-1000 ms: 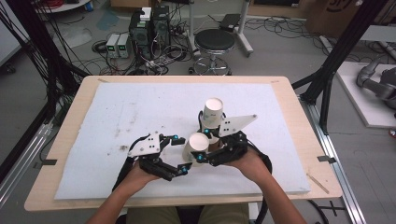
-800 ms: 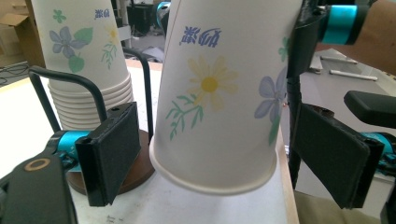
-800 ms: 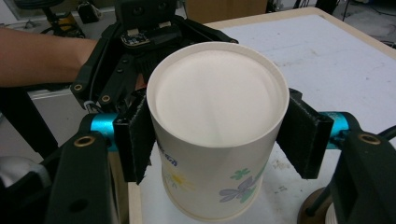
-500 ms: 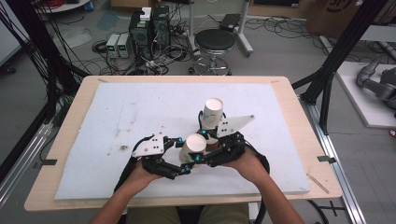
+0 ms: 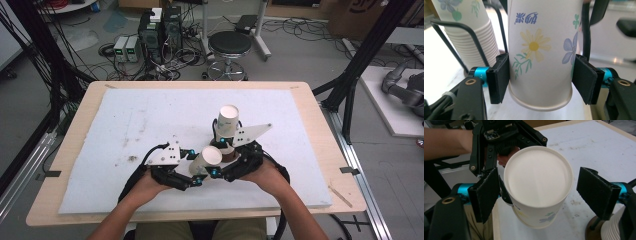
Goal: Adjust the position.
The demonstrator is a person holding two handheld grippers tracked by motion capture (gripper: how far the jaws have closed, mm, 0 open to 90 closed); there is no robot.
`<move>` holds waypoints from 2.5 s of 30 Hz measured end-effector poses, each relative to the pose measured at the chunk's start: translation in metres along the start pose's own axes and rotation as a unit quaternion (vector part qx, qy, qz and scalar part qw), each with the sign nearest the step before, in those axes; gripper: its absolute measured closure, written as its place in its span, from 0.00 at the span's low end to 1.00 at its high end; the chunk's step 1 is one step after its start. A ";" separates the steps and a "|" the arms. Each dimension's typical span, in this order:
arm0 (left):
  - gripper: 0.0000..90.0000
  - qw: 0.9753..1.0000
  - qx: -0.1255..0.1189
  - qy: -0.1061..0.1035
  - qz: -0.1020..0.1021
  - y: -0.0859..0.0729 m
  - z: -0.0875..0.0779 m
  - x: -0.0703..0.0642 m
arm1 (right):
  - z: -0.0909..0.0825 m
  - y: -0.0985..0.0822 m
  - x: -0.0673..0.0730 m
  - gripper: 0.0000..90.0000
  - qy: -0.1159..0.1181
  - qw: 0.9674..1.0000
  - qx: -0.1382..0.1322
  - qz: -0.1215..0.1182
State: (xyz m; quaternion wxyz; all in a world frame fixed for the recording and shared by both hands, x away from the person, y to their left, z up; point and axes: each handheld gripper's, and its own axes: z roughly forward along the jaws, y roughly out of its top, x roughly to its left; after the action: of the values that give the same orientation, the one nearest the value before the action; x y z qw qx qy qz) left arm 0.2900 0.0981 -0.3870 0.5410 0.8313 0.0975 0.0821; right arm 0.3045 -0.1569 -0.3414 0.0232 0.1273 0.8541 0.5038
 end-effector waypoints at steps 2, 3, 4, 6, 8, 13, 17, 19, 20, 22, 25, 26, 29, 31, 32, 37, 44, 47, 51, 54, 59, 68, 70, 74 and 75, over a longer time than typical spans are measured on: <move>0.39 1.000 0.020 -0.003 0.004 0.004 -0.001 0.002 | -0.002 0.000 0.000 0.22 -0.003 1.000 0.004 -0.005; 0.39 1.000 0.030 -0.003 0.006 0.006 -0.001 0.002 | -0.002 0.000 -0.001 0.22 -0.004 1.000 0.003 -0.007; 0.39 0.999 0.040 -0.003 0.011 0.007 -0.001 0.003 | -0.003 0.001 -0.001 0.22 -0.004 1.000 0.003 -0.008; 0.39 0.998 0.059 -0.006 0.015 0.011 0.000 0.004 | -0.005 0.001 -0.001 0.22 -0.008 1.000 0.007 -0.009; 0.39 0.997 0.077 -0.008 0.019 0.014 0.000 0.006 | -0.007 0.002 -0.001 0.22 -0.012 1.000 0.011 -0.015; 0.39 0.993 0.115 -0.010 0.030 0.022 -0.001 0.010 | -0.009 0.002 -0.001 0.22 -0.010 0.999 0.027 -0.025; 0.39 0.990 0.135 -0.010 0.038 0.029 -0.002 0.012 | -0.010 0.001 -0.001 0.22 -0.011 0.999 0.032 -0.028; 0.39 0.989 0.141 -0.010 0.041 0.030 -0.002 0.013 | -0.010 0.001 -0.002 0.22 -0.010 0.999 0.032 -0.028; 0.39 0.988 0.147 -0.013 0.042 0.032 -0.002 0.013 | -0.010 0.001 -0.002 0.22 -0.010 0.999 0.034 -0.029; 0.39 0.986 0.162 -0.016 0.048 0.034 -0.001 0.013 | -0.010 0.000 -0.003 0.22 -0.010 0.999 0.037 -0.029; 0.39 0.983 0.173 -0.020 0.053 0.037 0.000 0.013 | -0.009 0.000 -0.003 0.22 -0.009 0.999 0.042 -0.031; 0.39 0.982 0.177 -0.020 0.054 0.037 0.000 0.013 | -0.009 0.000 -0.003 0.22 -0.009 0.999 0.043 -0.033; 0.39 0.979 0.192 -0.025 0.061 0.039 0.001 0.013 | -0.006 0.000 -0.003 0.22 -0.009 0.998 0.054 -0.040; 0.39 0.978 0.198 -0.027 0.063 0.040 0.002 0.013 | -0.003 0.001 -0.002 0.22 -0.008 0.997 0.061 -0.048; 0.39 0.977 0.201 -0.029 0.065 0.040 0.002 0.013 | -0.003 0.001 -0.002 0.22 -0.008 0.997 0.061 -0.048; 0.39 0.975 0.209 -0.037 0.071 0.042 0.004 0.011 | 0.007 0.003 -0.002 0.22 0.003 0.994 0.089 -0.067; 0.39 0.972 0.217 -0.047 0.074 0.040 0.006 0.010 | 0.015 0.006 -0.003 0.30 0.020 0.990 0.111 -0.082; 0.39 0.972 0.217 -0.049 0.073 0.040 0.007 0.009 | 0.017 0.007 -0.003 0.36 0.025 0.988 0.120 -0.090; 0.39 0.971 0.221 -0.054 0.075 0.039 0.009 0.008 | 0.018 0.006 -0.003 0.40 0.032 0.987 0.125 -0.094; 0.38 0.972 0.217 -0.054 0.075 0.037 0.009 0.008 | 0.017 0.006 -0.002 0.41 0.034 0.987 0.128 -0.091; 0.21 0.981 0.180 -0.045 0.051 0.030 0.005 0.010 | 0.015 0.004 -0.004 0.41 0.036 0.988 0.127 -0.084; 0.20 0.997 0.074 -0.025 0.002 0.005 -0.021 0.014 | 0.008 -0.010 -0.008 0.41 0.030 0.991 0.114 -0.067; 0.20 0.998 0.054 -0.020 -0.006 0.001 -0.026 0.014 | 0.007 -0.013 -0.008 0.41 0.028 0.991 0.109 -0.065; 0.20 1.000 0.021 -0.008 -0.021 -0.005 -0.033 0.014 | 0.003 -0.017 -0.009 0.41 0.026 0.994 0.089 -0.061; 0.20 1.000 0.013 -0.005 -0.024 -0.005 -0.035 0.014 | 0.000 -0.019 -0.009 0.41 0.023 0.995 0.077 -0.060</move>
State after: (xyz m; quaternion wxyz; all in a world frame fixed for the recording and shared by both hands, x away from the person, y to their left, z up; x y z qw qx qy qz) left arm 0.2952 0.1344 -0.3778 0.5323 0.8363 0.1154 0.0635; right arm 0.3096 -0.1675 -0.3584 0.0238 0.0650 0.8967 0.4372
